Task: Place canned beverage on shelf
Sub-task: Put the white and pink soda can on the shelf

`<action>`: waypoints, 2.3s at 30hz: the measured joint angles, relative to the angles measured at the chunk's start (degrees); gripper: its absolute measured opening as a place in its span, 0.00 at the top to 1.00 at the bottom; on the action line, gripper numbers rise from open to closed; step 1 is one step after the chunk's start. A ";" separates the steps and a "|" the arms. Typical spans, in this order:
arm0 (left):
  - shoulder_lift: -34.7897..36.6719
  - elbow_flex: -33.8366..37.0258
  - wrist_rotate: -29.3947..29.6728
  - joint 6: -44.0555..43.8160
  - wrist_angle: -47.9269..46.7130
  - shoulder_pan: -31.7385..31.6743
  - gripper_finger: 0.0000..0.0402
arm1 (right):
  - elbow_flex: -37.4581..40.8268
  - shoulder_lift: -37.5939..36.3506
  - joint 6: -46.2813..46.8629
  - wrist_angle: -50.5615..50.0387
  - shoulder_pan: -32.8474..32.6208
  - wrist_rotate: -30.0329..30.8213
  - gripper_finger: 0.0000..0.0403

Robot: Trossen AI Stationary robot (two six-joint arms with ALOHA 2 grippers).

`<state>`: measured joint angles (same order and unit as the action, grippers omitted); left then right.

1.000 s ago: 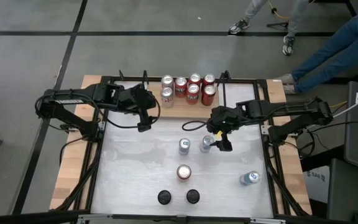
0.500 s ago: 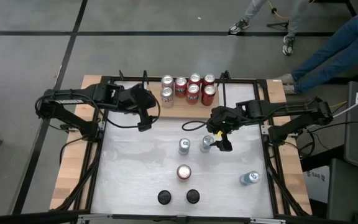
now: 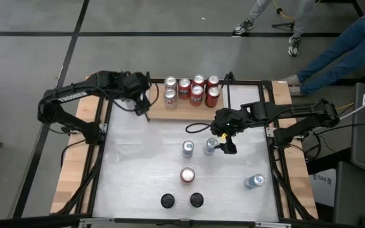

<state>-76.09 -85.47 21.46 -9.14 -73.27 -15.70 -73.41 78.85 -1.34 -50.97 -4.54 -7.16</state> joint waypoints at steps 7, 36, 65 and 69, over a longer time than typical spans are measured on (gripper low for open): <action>-0.02 0.00 1.36 -11.87 -5.96 -10.09 0.19 | 0.00 0.00 0.00 0.01 0.00 0.00 0.05; -0.37 5.84 -1.04 -35.42 -8.91 -21.68 0.19 | 0.00 0.00 -0.42 0.03 0.04 4.17 0.05; -0.41 8.68 -1.65 -41.00 -7.39 -21.68 0.03 | 0.00 0.00 -0.46 0.03 0.04 4.17 0.05; -0.44 11.42 -1.72 -45.12 -6.11 -21.68 0.03 | 0.02 0.00 -0.46 0.03 0.04 4.17 0.05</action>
<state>-76.53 -74.06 19.74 -54.26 -79.39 -37.39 -73.38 78.85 -1.80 -50.94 -4.49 -2.98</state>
